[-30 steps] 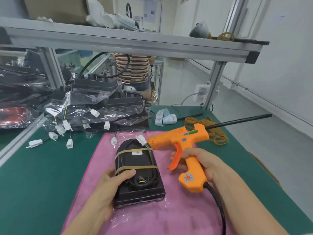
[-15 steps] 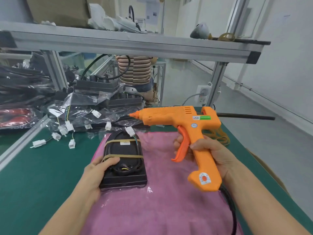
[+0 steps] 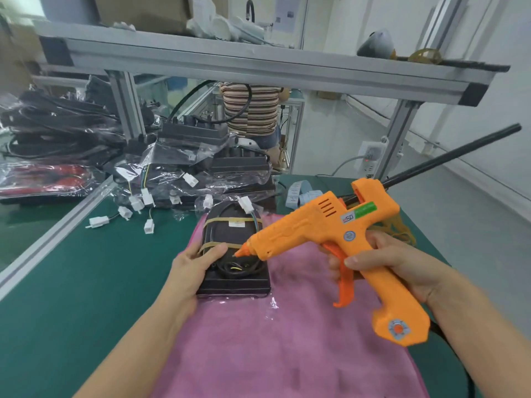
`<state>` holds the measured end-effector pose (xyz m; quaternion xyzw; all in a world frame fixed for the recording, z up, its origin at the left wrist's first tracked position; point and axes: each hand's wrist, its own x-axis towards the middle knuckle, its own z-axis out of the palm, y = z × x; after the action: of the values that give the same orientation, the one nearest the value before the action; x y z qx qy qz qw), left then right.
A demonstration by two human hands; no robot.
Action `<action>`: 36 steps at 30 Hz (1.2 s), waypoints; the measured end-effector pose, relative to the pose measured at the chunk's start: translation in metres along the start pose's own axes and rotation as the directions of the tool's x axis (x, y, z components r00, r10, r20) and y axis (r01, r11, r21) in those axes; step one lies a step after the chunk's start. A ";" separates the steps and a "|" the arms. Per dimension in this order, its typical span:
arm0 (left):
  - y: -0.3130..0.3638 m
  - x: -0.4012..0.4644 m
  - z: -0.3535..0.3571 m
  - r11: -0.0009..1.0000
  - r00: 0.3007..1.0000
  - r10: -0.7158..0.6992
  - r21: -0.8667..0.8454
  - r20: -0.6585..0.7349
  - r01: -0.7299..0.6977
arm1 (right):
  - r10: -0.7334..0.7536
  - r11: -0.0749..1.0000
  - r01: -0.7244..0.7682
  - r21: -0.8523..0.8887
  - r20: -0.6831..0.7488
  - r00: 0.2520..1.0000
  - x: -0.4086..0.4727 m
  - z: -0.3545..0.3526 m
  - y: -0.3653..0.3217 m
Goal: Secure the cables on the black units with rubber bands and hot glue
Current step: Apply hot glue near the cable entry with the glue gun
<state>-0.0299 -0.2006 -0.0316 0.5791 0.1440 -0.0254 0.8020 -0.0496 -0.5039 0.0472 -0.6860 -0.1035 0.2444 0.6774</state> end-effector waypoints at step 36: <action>0.002 -0.003 -0.016 0.998 0.967 -0.034 -0.039 0.254 0.046 | 0.013 0.995 -0.010 -0.102 0.037 0.999 0.006 0.013 -0.006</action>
<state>-0.0355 -0.1854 -0.0339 0.5501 0.0528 -0.1121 0.8258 -0.0494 -0.4895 0.0526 -0.7154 -0.1245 0.2556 0.6382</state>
